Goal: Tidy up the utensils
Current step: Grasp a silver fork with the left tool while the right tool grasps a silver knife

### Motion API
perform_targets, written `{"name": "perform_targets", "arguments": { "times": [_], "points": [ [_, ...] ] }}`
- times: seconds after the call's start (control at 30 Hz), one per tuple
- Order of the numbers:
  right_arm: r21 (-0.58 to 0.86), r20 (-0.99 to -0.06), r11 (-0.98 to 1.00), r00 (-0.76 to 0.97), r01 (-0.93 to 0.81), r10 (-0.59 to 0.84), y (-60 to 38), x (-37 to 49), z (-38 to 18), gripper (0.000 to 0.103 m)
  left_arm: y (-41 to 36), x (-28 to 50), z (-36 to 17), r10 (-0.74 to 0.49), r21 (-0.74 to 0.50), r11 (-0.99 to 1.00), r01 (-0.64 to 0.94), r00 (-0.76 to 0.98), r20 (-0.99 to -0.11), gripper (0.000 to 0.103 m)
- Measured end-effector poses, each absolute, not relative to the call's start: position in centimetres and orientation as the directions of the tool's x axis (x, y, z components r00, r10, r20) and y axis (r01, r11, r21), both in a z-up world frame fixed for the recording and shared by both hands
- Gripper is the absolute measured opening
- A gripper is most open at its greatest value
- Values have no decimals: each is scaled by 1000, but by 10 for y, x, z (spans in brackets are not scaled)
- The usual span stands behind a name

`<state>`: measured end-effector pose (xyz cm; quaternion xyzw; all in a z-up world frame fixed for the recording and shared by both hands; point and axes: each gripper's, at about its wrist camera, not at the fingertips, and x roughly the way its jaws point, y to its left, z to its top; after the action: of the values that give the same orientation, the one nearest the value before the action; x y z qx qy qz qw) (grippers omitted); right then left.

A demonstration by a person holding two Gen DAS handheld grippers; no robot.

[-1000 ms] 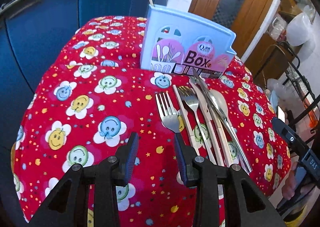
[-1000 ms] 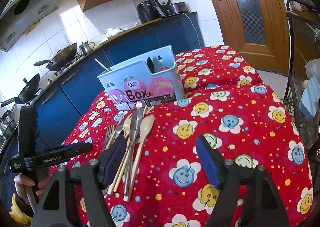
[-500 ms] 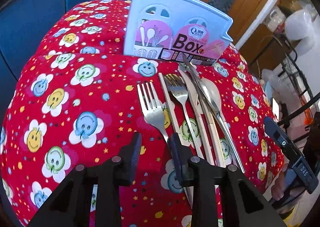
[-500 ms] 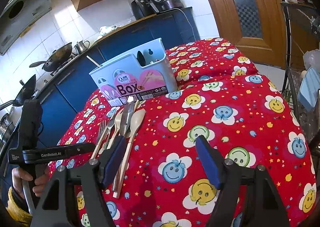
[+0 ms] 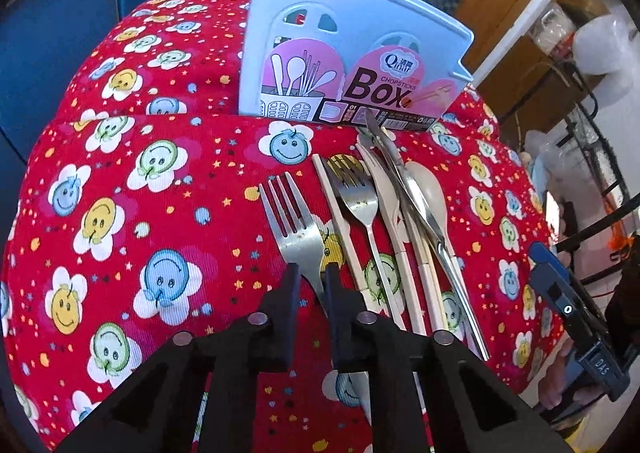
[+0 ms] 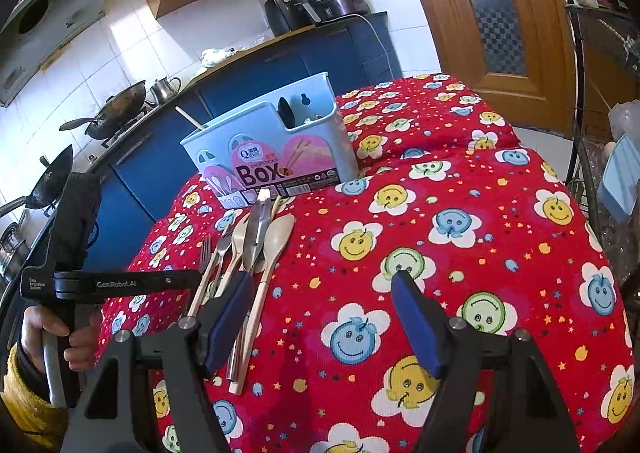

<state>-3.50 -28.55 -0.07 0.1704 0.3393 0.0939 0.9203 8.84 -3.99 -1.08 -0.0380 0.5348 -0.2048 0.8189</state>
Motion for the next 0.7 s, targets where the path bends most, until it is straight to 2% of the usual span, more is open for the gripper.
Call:
{"name": "perform_targets", "arguments": {
  "times": [0.13,0.5,0.7],
  "points": [
    [354,-601,932,746,-72,286,-279,-34,5,74,-28,83,-5,-381,-283,913,293,370,-847,3],
    [321,-652,940,693,-116,308,-255,-16,15,74,-18,91,-16,-440,-370,887,276,268,-857,6],
    [304,-676,944,668,-131,310,-247,-10,17,74,-17,89,-18,-457,-386,881,272,282,-844,5]
  ]
}}
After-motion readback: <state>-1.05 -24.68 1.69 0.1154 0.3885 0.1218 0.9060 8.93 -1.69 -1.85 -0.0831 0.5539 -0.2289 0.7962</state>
